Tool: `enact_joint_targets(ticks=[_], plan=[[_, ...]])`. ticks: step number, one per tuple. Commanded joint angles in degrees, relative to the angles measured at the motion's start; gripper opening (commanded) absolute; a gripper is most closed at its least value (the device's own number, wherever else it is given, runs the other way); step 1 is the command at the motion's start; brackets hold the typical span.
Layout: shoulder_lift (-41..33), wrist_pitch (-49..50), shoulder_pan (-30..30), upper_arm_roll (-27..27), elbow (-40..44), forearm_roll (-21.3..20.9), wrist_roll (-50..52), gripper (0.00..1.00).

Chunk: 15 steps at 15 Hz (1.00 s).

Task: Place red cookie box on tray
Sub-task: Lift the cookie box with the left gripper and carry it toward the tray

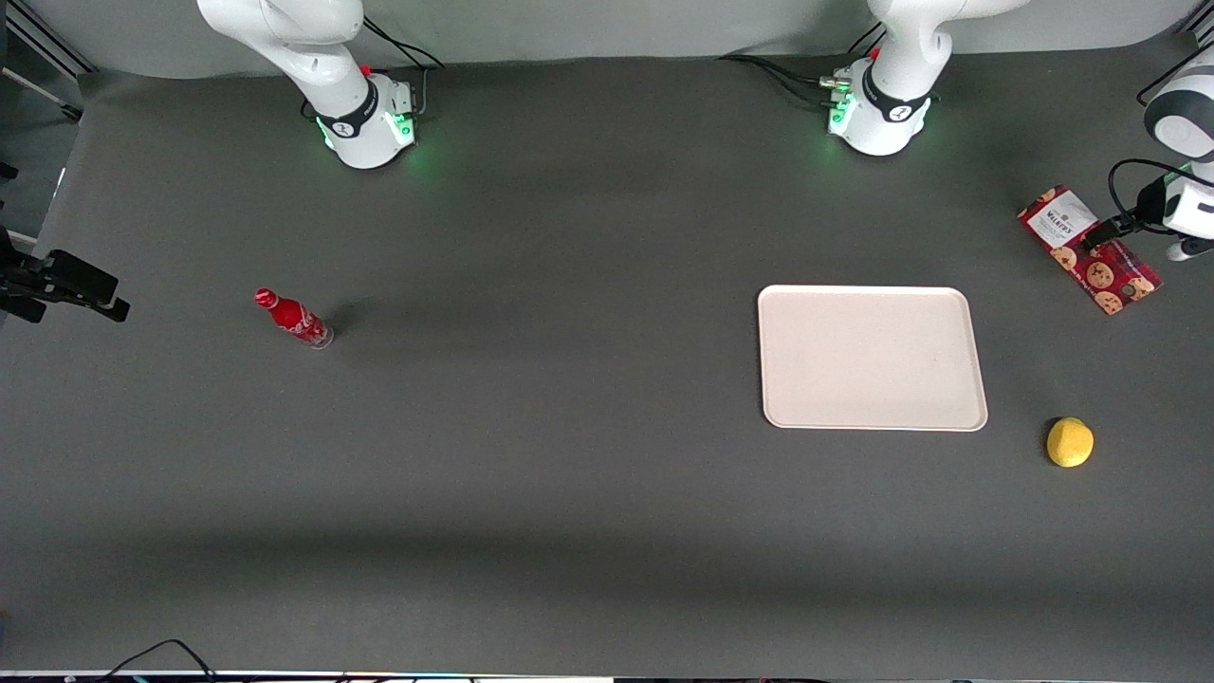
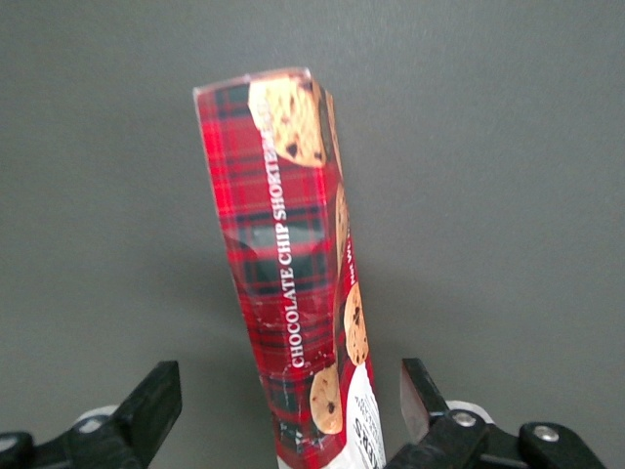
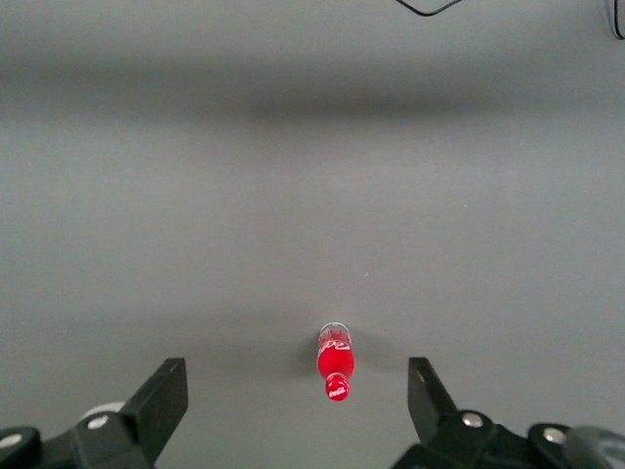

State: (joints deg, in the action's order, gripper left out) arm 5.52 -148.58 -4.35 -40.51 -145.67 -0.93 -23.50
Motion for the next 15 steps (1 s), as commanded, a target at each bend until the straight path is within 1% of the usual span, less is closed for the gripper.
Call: enact_joint_targets(ticks=[1, 2, 3, 4, 5, 6, 12, 13, 15], plan=[[2.1, -3.6, 0.6, -0.6, -1.5, 5.0, -4.4, 1.00], [3.3, -4.7, 0.6, -0.6, -1.7, 6.1, -6.3, 1.00], [4.4, -5.5, 0.6, -0.6, -1.7, 8.1, -7.9, 0.95], [5.1, -6.0, 0.6, -0.6, -1.7, 10.3, -9.6, 0.60], [5.6, -6.1, 0.6, -0.6, -1.6, 11.6, -11.6, 0.08], [5.9, -6.0, 0.6, -0.6, -1.6, 12.5, -12.8, 0.00], [4.3, -3.7, 1.0, -0.5, -0.3, 12.7, -13.0, 0.00], [2.7, -0.8, 1.2, -0.4, 1.4, 12.7, -12.7, 0.00], [0.0, 10.5, 1.3, 0.3, 7.8, 12.2, -12.4, 0.00]])
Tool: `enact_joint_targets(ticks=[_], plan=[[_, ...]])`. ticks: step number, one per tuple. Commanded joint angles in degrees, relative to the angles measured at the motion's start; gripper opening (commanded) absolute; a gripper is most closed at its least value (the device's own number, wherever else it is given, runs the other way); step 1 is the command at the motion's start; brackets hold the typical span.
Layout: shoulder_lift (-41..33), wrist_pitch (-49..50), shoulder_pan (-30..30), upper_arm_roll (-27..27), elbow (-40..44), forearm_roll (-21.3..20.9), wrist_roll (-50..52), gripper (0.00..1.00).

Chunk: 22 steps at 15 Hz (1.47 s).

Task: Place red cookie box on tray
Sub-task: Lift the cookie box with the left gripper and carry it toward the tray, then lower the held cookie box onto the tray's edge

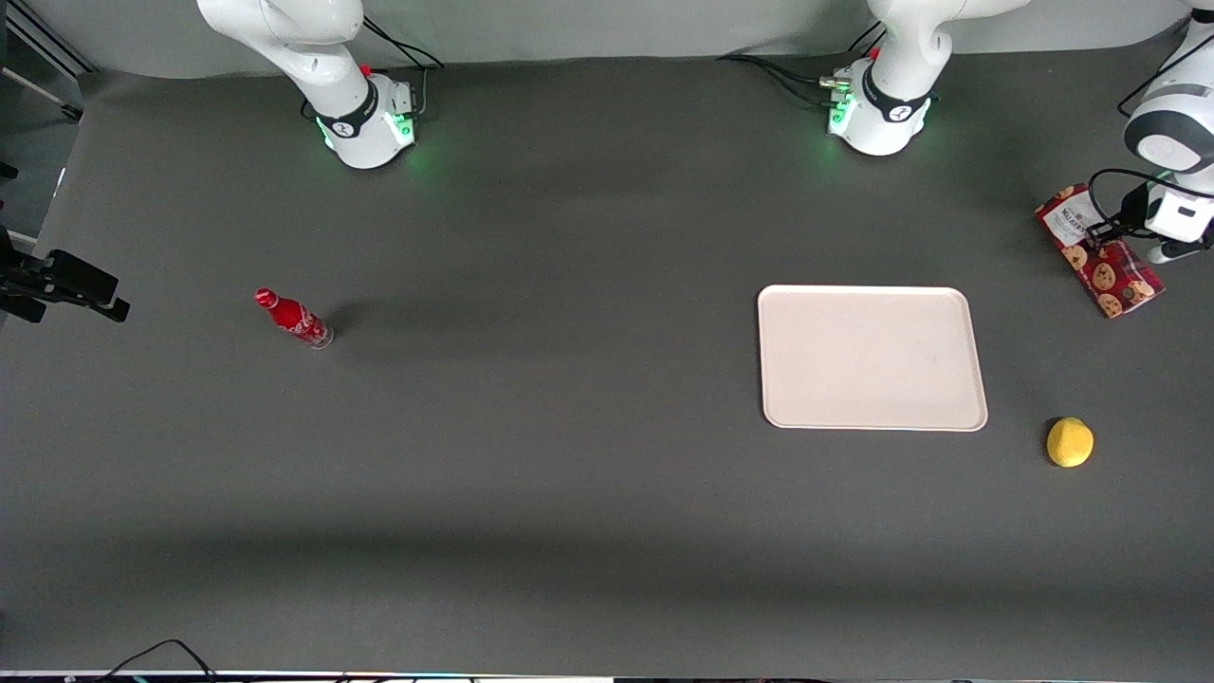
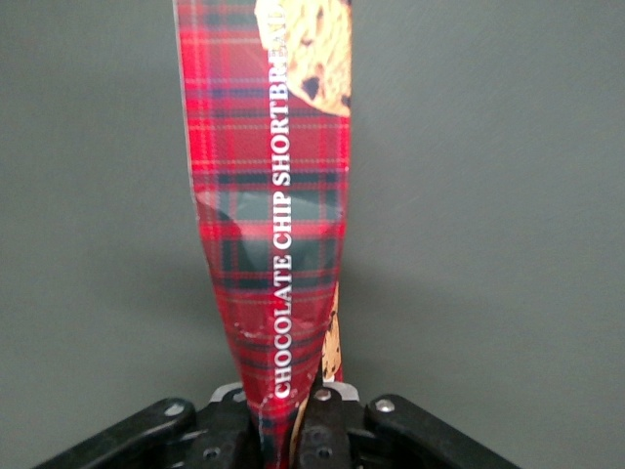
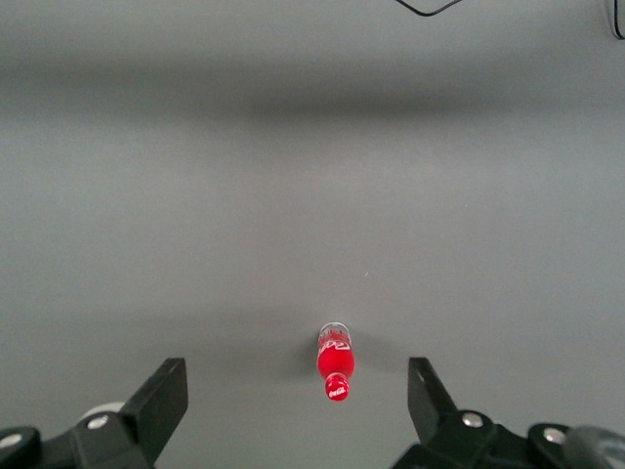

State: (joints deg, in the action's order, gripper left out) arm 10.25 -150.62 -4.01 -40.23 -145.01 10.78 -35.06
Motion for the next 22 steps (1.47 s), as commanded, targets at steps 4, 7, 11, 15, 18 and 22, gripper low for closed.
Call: enact_joint_targets(ticks=[4, 7, 11, 15, 18, 22], plan=[[-6.3, 32.2, 1.0, 5.3, 23.8, -0.7, 2.6, 0.00], [-7.0, 44.1, 1.1, 14.0, 37.1, -5.3, 12.0, 0.00], [-7.0, 52.5, 1.1, 28.1, 45.9, -11.2, 23.1, 0.00], [-4.6, 50.1, 1.1, 39.2, 43.3, -14.4, 27.5, 0.00], [-3.5, 42.5, 0.9, 39.2, 33.5, -14.6, 22.7, 0.00], [-3.1, 28.5, 0.5, 36.1, 19.9, -14.3, 21.4, 0.00]])
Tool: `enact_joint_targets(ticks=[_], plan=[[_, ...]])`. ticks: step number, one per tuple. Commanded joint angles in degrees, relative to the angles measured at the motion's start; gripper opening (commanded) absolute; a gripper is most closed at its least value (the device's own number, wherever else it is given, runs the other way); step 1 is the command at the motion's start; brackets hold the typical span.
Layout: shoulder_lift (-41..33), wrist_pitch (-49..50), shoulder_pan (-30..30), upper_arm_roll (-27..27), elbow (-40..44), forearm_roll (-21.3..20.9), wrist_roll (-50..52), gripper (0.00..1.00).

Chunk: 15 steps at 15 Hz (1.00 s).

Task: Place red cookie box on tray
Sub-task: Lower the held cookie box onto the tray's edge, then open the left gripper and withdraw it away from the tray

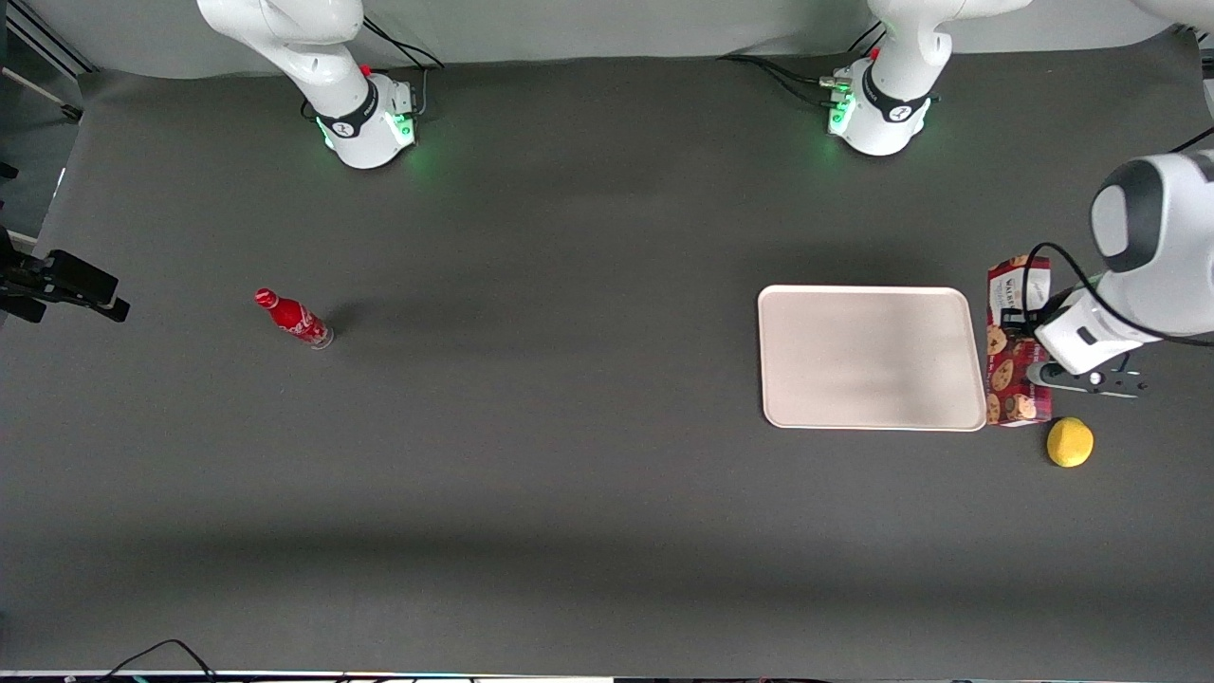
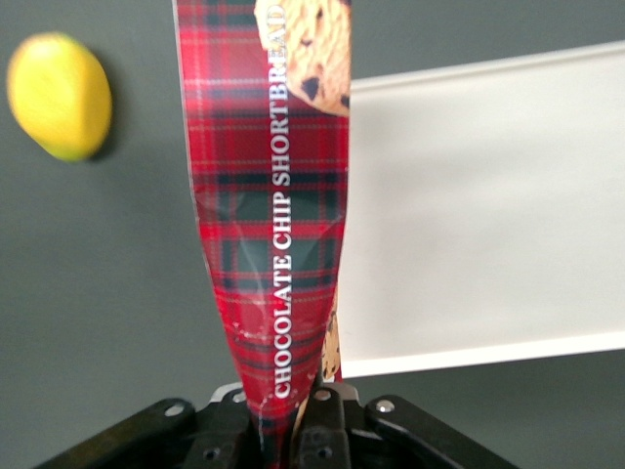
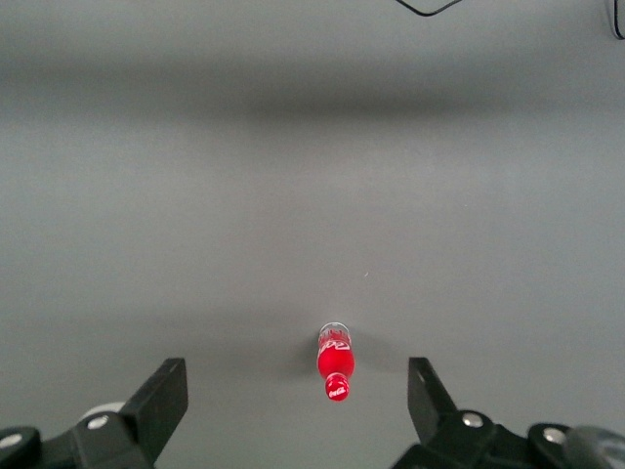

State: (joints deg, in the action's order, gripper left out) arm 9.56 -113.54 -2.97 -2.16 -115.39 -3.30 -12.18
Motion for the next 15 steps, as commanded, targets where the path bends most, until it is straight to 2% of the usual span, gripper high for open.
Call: enact_joint_targets(ticks=[1, 5, 9, 13, 14, 15], plan=[[-2.4, -12.7, -0.5, -3.5, -12.8, -0.1, -1.4, 0.00], [-1.6, -16.7, -0.1, -4.0, -15.7, 1.6, 1.7, 0.00], [2.1, -22.1, 0.2, -1.8, -15.7, 1.7, 7.5, 0.00], [3.4, -23.6, 0.2, -1.0, -15.7, 1.7, 7.6, 0.00], [4.0, -23.6, 0.2, -0.9, -15.6, 1.6, 7.2, 0.62], [4.2, -23.9, 0.3, -0.7, -15.5, 1.6, 7.0, 1.00]])
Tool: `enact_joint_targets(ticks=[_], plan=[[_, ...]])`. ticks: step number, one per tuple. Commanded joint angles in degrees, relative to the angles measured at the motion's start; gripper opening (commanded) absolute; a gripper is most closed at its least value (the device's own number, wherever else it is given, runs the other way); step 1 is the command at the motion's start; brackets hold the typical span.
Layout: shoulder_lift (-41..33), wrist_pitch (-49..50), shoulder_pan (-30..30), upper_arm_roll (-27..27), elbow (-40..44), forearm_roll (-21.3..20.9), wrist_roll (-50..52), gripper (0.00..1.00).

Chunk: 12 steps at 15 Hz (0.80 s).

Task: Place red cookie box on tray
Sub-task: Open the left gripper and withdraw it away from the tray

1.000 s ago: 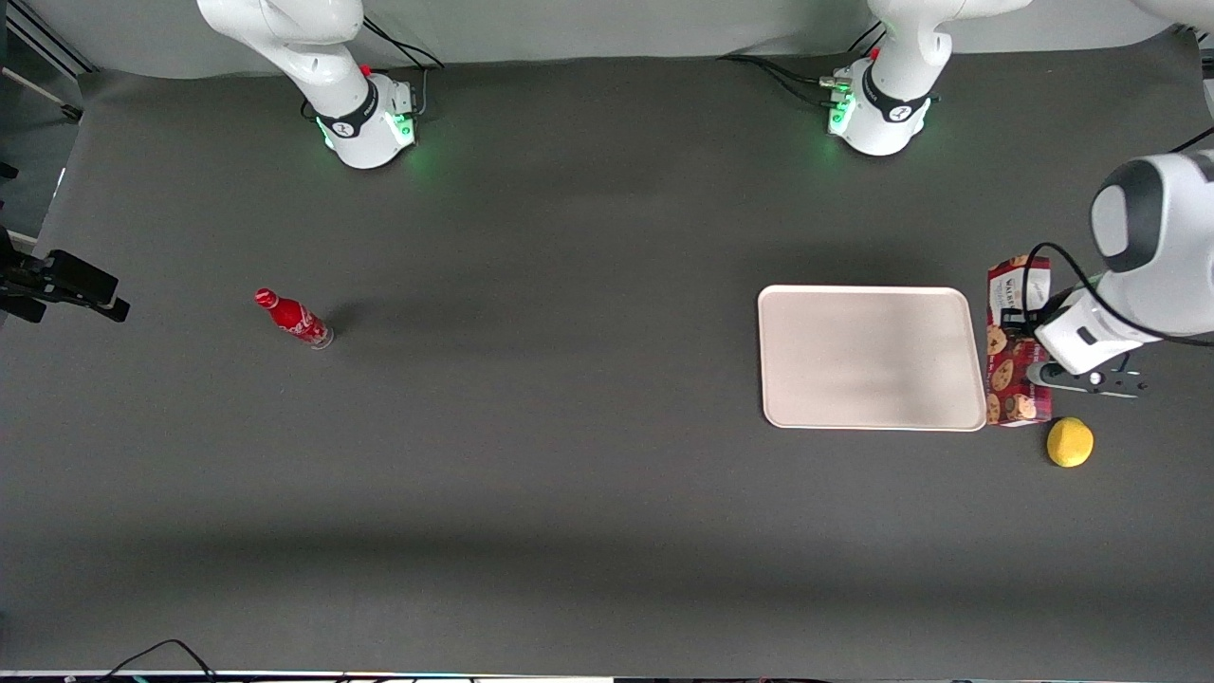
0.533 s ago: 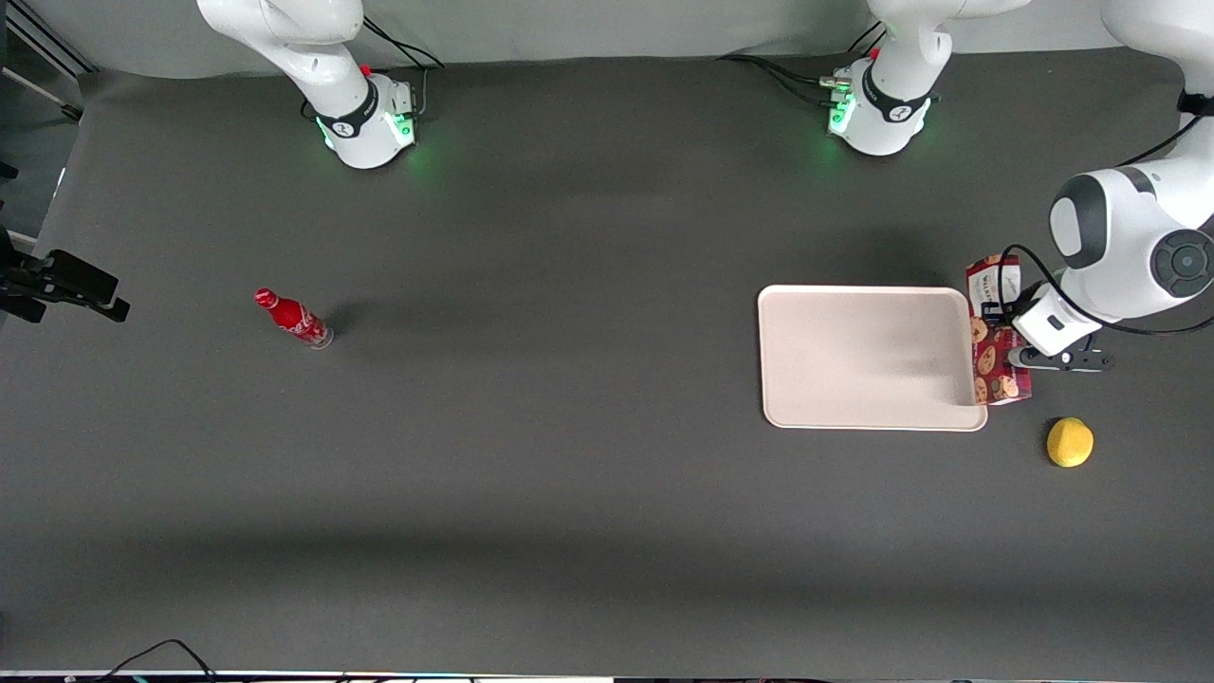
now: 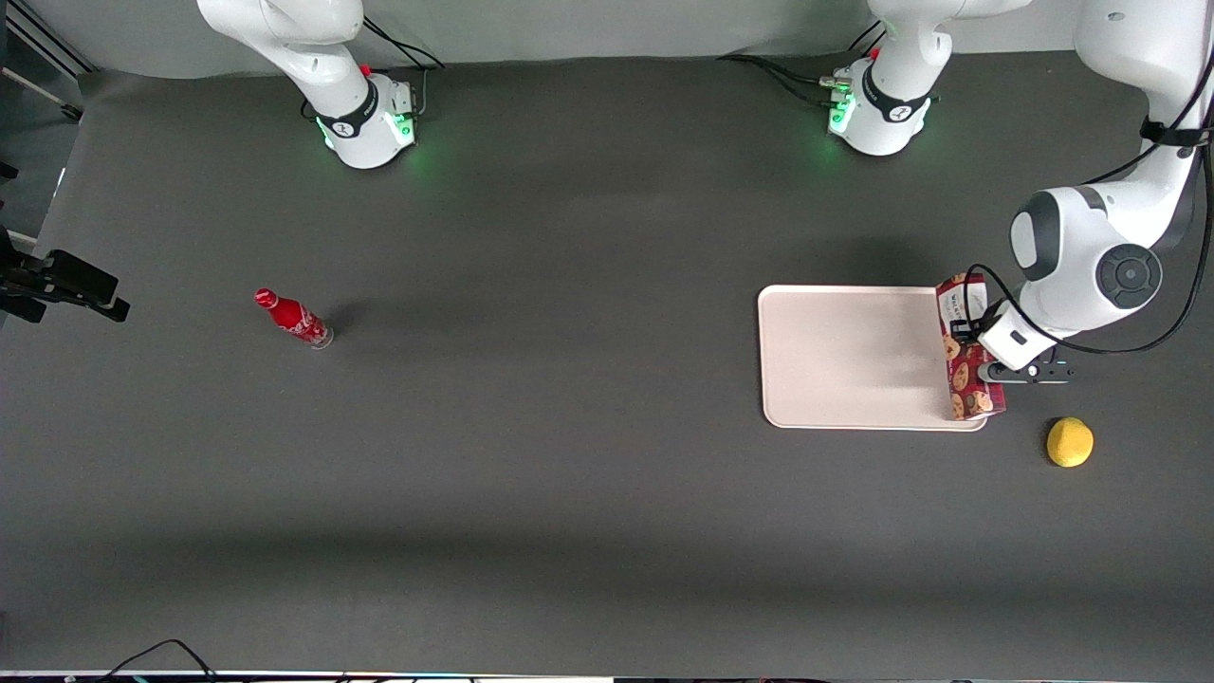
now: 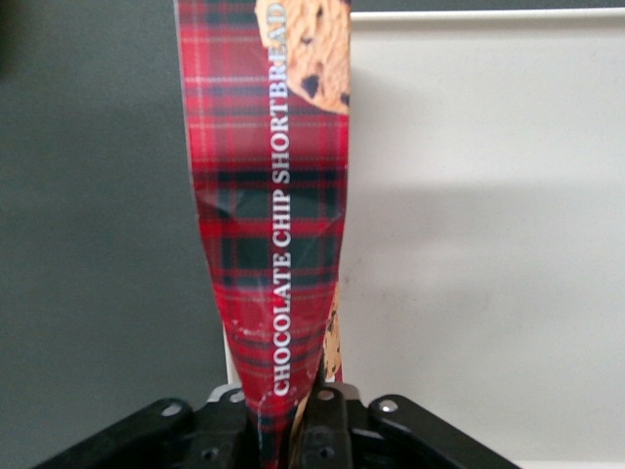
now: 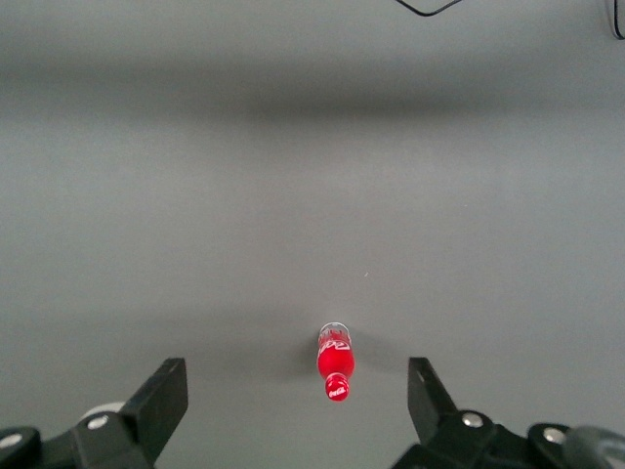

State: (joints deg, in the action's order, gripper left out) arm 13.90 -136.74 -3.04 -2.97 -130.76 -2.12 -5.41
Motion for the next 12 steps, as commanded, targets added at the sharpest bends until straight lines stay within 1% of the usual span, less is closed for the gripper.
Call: enact_joint_targets(ticks=[1, 3, 4, 7, 10, 12], plan=[[-0.2, -0.3, 0.3, 0.1, 0.2, 0.4, 0.1, 1.00], [-1.1, 2.3, 0.3, 0.1, 2.2, 0.4, -0.2, 1.00], [-2.5, 7.3, 0.3, 0.1, 5.1, 0.4, -0.1, 1.00], [-6.6, 27.3, 0.3, 0.4, 18.5, 0.4, 0.8, 1.00], [-9.6, 39.1, 0.2, 1.9, 28.2, 0.4, 1.1, 1.00], [-11.7, 44.9, 0.2, 3.1, 33.6, 0.5, 1.2, 1.00]])
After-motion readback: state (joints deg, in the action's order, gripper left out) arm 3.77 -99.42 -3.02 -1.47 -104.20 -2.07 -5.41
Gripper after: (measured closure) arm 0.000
